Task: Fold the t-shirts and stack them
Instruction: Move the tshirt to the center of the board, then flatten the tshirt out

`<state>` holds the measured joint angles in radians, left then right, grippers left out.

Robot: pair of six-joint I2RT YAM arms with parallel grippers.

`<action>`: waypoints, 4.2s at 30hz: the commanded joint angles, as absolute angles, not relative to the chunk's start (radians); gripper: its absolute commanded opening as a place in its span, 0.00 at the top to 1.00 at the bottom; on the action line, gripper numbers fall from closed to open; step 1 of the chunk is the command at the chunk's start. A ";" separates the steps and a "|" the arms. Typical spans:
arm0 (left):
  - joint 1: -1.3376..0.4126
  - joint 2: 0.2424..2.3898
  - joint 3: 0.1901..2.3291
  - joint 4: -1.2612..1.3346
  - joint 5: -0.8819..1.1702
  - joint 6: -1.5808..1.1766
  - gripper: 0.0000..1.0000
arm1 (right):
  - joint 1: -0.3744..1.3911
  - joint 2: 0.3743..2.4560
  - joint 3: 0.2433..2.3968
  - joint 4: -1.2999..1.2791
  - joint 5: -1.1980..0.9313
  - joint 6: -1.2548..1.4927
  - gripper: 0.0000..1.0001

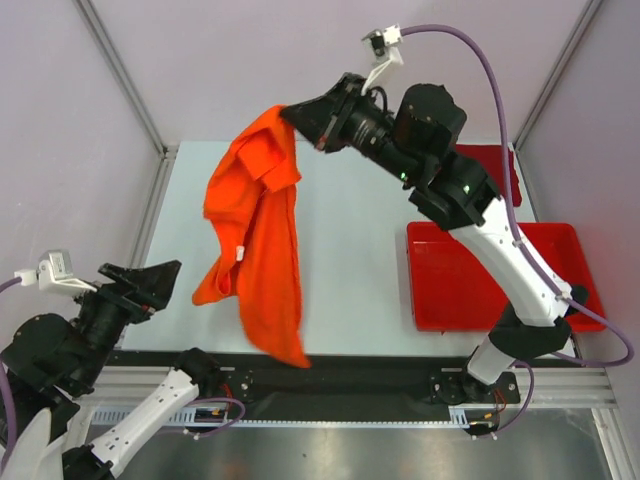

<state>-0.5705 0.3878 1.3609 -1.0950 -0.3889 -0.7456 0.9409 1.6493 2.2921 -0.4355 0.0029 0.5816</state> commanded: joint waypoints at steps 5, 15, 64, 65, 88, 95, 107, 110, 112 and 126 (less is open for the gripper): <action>-0.565 0.468 1.367 -1.118 -0.347 -0.732 0.18 | 0.617 1.556 1.982 -0.463 -0.067 0.712 1.00; -0.565 0.663 1.304 -1.046 -0.210 -0.692 0.18 | 0.431 1.454 1.450 -0.685 0.045 0.398 0.38; -0.565 0.566 1.186 -1.123 -0.176 -0.772 0.24 | 1.023 2.298 1.920 -0.624 0.227 -0.083 0.67; -0.565 0.566 1.187 -1.126 -0.179 -0.772 0.24 | 1.025 2.295 1.928 -0.629 0.259 -0.081 0.72; -0.565 0.518 1.152 -1.098 -0.175 -0.787 0.24 | 0.950 2.163 2.141 -0.776 0.147 -0.029 1.00; -0.566 0.515 1.158 -1.048 -0.187 -0.743 0.27 | 0.911 2.146 2.442 -0.893 0.141 0.081 1.00; -0.565 0.583 1.104 -0.887 -0.150 -0.680 0.25 | 0.701 1.743 2.352 -0.861 0.175 0.212 1.00; -0.565 0.617 1.106 -0.876 -0.135 -0.676 0.25 | 0.594 1.657 2.165 -0.819 0.137 0.210 1.00; -0.565 0.653 1.108 -0.873 -0.124 -0.678 0.25 | 0.511 1.629 2.068 -0.774 0.073 0.206 1.00; -0.610 0.917 0.979 -0.870 -0.021 -0.741 0.28 | 0.292 1.542 1.651 -0.670 0.043 0.206 1.00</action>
<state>-0.5785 0.8944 1.0306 -0.8700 -0.0532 -0.7082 0.3435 1.6047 1.6459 -0.7273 0.0586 0.1913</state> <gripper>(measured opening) 0.726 0.032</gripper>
